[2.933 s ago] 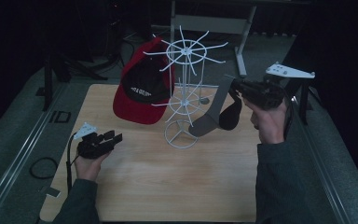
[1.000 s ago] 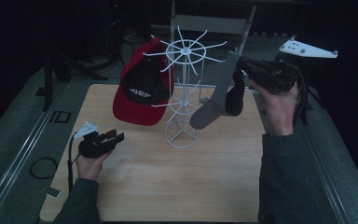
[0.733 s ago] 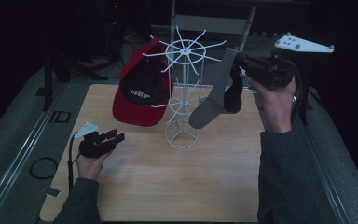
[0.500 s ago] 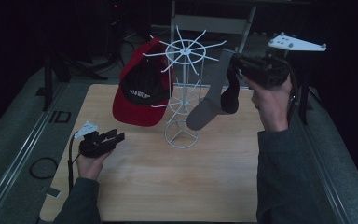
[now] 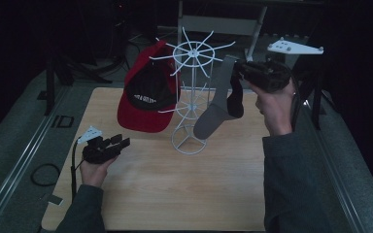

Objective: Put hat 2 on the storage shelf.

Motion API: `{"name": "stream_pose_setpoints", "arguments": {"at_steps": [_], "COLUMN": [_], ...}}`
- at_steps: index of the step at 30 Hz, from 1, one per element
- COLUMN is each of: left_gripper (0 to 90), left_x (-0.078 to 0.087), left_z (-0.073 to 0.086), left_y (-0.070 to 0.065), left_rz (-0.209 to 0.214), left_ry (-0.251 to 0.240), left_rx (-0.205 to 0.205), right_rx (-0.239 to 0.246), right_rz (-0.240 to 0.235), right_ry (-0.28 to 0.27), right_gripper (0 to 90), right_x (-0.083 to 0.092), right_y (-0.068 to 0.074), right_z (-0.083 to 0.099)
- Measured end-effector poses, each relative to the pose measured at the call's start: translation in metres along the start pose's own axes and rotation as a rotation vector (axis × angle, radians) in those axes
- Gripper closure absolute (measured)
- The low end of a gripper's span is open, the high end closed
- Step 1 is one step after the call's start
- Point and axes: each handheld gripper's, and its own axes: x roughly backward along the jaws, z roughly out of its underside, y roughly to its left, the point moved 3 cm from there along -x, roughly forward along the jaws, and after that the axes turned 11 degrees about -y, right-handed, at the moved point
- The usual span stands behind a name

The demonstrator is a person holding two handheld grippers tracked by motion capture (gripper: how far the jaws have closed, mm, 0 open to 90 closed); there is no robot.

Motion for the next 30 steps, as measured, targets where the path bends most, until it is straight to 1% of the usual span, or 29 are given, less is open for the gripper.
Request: {"name": "stream_pose_setpoints", "arguments": {"at_steps": [2,9,12,16,18,21,24,28,30], "left_gripper": [54.9,54.9,54.9,54.9,54.8,54.8,54.8,54.8,54.8], "left_x": [0.0,-0.001,-0.001,0.0,0.0,0.0,-0.001,-0.001,-0.001], "left_z": [0.0,0.001,0.001,0.001,0.001,0.001,0.001,0.002,0.002], "left_y": [0.0,-0.001,0.0,0.001,0.001,0.001,0.0,0.001,0.001], "left_rz": [0.0,0.003,0.001,-0.001,-0.001,-0.001,-0.001,-0.002,-0.003], "left_ry": [0.001,0.006,0.004,0.004,0.002,0.001,0.005,0.007,0.006], "left_rx": [-0.001,0.0,-0.001,0.003,0.004,0.005,0.003,0.002,0.003], "right_rx": [-0.003,-0.022,-0.027,-0.042,-0.052,-0.065,-0.056,-0.043,-0.047], "right_rz": [0.003,-0.007,-0.01,0.009,0.027,0.042,0.056,0.081,0.089], "right_ry": [0.007,0.023,0.034,0.023,0.024,0.03,0.041,0.046,0.043], "right_gripper": [86.6,86.1,83.1,73.5,68.8,63.5,60.9,60.6,60.6], "right_x": [-0.001,-0.003,-0.004,-0.001,0.001,0.004,0.006,0.011,0.014], "right_y": [-0.002,-0.004,-0.006,-0.01,-0.014,-0.02,-0.022,-0.025,-0.027], "right_z": [0.002,0.012,0.017,0.023,0.027,0.035,0.04,0.047,0.05]}}
